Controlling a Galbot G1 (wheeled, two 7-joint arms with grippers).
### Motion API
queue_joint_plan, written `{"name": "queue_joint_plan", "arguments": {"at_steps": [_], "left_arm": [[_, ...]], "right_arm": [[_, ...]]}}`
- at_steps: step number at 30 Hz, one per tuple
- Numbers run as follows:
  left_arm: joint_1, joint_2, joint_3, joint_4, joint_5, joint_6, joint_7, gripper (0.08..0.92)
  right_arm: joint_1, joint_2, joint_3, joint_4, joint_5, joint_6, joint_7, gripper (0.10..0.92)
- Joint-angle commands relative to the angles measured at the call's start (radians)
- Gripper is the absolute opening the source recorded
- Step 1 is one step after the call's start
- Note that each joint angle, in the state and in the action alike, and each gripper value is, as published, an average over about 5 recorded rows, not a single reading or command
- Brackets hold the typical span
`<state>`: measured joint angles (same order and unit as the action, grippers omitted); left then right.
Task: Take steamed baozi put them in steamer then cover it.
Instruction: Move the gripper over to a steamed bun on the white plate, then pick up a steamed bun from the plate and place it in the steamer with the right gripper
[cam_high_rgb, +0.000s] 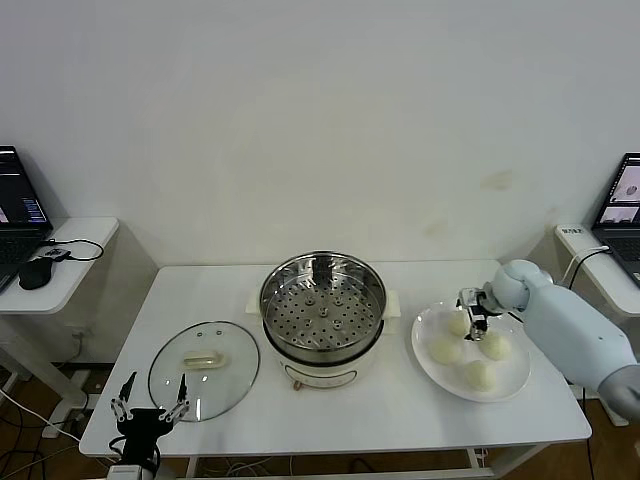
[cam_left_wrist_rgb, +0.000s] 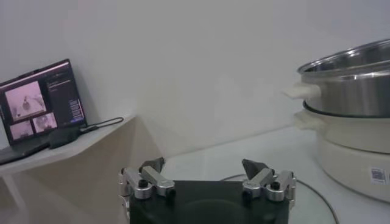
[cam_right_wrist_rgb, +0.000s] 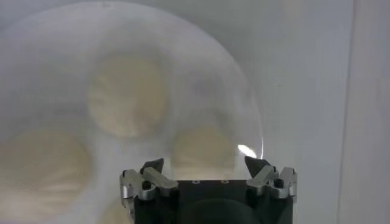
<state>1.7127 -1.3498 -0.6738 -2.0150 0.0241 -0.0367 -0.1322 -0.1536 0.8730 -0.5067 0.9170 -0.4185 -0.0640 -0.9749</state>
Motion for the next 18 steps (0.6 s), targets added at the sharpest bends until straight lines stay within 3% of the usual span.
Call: {"name": "queue_joint_plan", "arguments": {"at_steps": [1,8,18], "left_arm": [[-0.001,-0.001,-0.001,0.002,0.000,0.000,-0.001,0.823],[0.001,-0.002,-0.002,0.000,0.000,0.000,-0.002,0.823],[0.002,0.003,0.000,-0.011,-0.001,0.001,0.000,0.823]], "right_arm": [[0.022,0.038,-0.021,-0.065,-0.017,0.000,-0.014,0.719],[0.028,0.022,-0.025,-0.049,-0.010,0.015,-0.025,0.575],[0.120,-0.106,-0.128,0.157,0.164,-0.019,-0.029,0.583]]}}
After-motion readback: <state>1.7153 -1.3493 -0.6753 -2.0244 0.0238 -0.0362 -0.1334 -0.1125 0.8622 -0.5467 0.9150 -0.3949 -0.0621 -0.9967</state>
